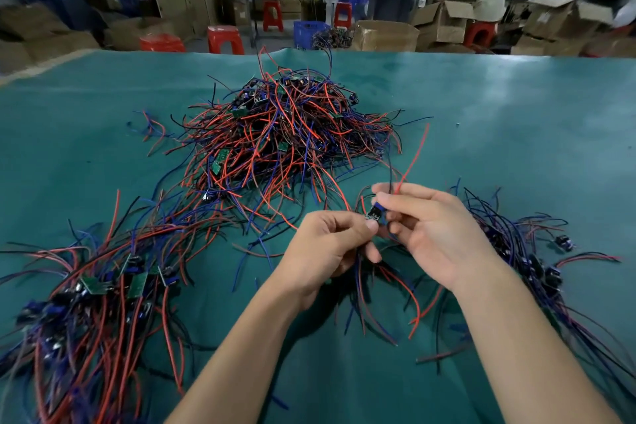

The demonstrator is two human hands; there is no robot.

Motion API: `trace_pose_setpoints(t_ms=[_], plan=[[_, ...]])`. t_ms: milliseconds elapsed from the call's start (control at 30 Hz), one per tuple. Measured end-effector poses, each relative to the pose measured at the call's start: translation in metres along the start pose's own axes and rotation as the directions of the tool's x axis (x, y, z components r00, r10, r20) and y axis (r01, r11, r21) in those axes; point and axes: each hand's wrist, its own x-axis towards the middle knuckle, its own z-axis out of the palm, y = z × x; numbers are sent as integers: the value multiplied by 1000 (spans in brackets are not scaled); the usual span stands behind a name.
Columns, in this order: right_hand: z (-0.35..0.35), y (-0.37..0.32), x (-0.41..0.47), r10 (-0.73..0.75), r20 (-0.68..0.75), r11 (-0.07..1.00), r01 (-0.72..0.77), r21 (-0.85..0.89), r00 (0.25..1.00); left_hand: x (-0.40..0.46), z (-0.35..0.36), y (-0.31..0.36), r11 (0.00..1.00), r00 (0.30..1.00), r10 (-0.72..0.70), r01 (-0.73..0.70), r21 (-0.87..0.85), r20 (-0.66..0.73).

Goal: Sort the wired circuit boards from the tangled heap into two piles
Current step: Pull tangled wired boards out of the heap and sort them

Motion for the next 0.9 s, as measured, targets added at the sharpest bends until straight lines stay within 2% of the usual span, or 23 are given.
trace_pose_setpoints(t_ms=[67,133,233,300,533,600,700,733,767,833,867,900], plan=[[-2,0,0,-74,-12,994,72,-84,997,1,-2,0,1000,1000,-18,18,4,-4],[-6,1,2,-215,-74,953,193,-233,974,1,-2,1,1000,1000,-22,22,15,18],[-18,1,7,-433,-163,838,329,-436,887,0,0,1,999,997,-19,16,43,71],[-26,0,9,-545,-206,755,369,-541,812,1,0,1,998,996,-18,12,66,89],[-48,-12,10,-704,-482,706,436,-558,521,-1,1,-1,996,985,-31,15,91,169],[-47,-13,10,-699,-549,714,494,-497,459,-1,1,-2,997,989,-19,7,83,149],[-48,-16,10,-681,-638,714,518,-471,359,-2,0,-1,1000,999,25,-25,9,33],[-48,-17,10,-686,-635,719,466,-516,355,-1,-1,0,999,999,47,-47,-19,-15],[-46,-17,9,-690,-599,724,398,-564,406,-1,-2,0,997,996,69,-71,-33,-53],[-37,-9,9,-656,-377,663,261,-701,654,0,-1,1,995,992,95,-97,-30,-81],[-30,-2,8,-598,-207,576,234,-783,775,1,1,0,995,992,98,-100,-23,-76],[-22,4,7,-526,-53,496,256,-830,849,0,2,-1,995,993,97,-99,-16,-62]])
